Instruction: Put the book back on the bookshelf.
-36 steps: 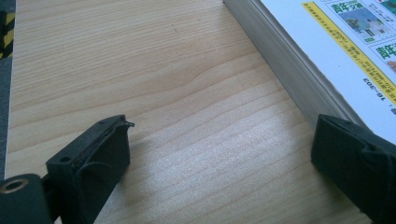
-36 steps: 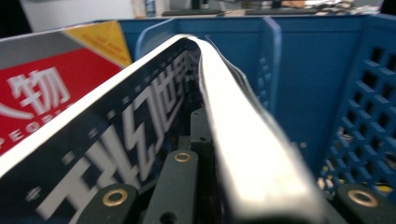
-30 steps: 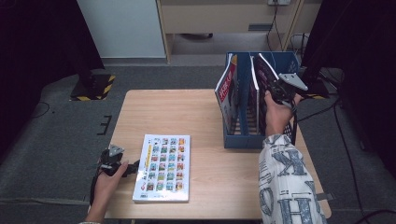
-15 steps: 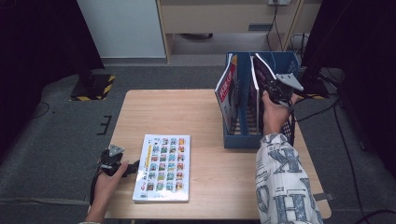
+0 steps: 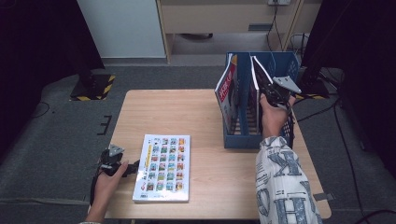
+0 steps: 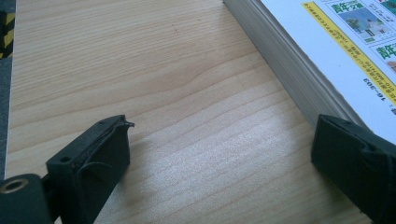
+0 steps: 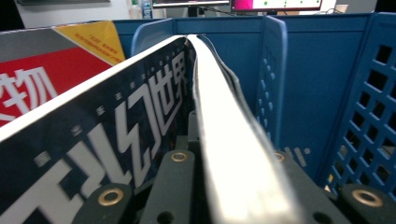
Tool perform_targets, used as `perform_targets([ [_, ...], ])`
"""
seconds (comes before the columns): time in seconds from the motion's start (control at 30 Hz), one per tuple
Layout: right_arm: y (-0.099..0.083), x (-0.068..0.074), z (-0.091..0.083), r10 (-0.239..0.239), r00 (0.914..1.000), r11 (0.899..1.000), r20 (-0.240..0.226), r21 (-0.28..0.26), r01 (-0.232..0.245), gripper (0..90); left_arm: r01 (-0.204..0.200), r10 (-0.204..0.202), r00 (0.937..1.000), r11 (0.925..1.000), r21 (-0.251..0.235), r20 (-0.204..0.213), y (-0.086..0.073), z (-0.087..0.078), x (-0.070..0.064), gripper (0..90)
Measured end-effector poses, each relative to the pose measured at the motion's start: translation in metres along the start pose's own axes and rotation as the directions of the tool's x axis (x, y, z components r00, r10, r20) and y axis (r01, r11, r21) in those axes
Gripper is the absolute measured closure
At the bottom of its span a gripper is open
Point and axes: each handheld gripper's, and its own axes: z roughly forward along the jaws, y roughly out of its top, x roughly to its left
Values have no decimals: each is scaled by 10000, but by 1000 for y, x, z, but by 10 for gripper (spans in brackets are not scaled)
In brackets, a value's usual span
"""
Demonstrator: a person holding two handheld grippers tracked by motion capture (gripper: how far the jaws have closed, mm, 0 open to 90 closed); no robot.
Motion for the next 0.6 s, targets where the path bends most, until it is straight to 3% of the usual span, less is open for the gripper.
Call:
perform_targets([
  [0.4, -4, -2, -8, 103, 9998, 9999, -178, 121, -101, 686, 14, -14, 10000, 10000, -10, -1, 0, 0, 0, 37],
  [0.6, -5, 1, -15, -310, 9995, 9994, -118, 169, 312, 610, 8, -8, 10000, 10000, -2, -6, 0, 0, 0, 37],
])
